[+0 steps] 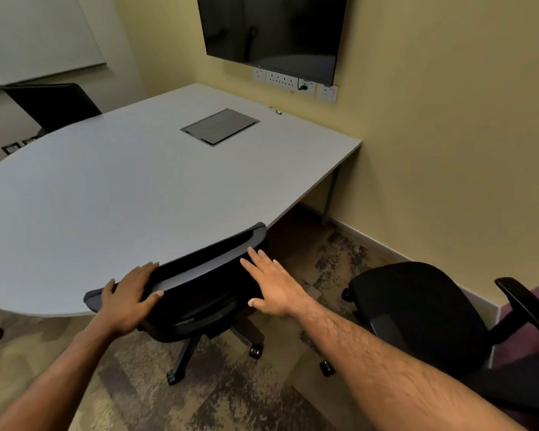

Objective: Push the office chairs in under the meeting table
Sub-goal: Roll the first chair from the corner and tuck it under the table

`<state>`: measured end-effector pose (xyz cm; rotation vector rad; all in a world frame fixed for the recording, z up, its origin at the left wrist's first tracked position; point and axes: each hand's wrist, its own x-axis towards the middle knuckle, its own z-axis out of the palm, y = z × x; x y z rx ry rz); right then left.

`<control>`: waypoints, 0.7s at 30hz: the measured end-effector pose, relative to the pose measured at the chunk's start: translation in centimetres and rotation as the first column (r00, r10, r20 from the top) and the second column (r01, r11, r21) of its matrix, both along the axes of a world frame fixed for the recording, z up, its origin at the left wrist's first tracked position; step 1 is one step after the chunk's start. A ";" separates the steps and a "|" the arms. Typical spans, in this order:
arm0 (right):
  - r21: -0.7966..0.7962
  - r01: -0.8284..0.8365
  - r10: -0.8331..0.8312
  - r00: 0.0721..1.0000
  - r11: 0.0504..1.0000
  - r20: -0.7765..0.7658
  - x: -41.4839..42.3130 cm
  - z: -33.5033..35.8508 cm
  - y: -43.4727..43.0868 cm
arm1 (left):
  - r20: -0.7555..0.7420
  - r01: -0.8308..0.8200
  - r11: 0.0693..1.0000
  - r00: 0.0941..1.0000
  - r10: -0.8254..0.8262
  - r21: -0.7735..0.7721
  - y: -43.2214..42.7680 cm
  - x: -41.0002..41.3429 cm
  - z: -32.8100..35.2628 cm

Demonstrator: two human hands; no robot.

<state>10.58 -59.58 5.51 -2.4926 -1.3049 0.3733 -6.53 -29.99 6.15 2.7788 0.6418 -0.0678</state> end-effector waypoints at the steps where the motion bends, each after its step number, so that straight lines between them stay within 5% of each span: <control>1: -0.003 -0.002 0.002 1.000 1.000 0.008 0.2 -0.4 -1.7 | 0.038 -0.007 1.000 0.999 0.006 0.019 -1.9 0.4 -0.1; 5: -0.094 0.024 -0.021 0.999 0.995 0.029 0.4 -2.0 -6.7 | 0.163 -0.065 0.997 0.985 0.060 0.028 -7.5 1.1 -1.0; 10: -0.190 0.092 -0.088 0.996 0.977 0.032 1.7 -3.5 -15.3 | 0.189 0.062 0.994 0.979 -0.078 0.092 -16.5 5.0 -1.4; 21: -0.224 0.449 -0.454 0.890 0.865 0.030 3.7 -3.9 -28.6 | -0.081 0.516 0.856 0.853 -0.515 -0.010 -30.5 17.3 -1.1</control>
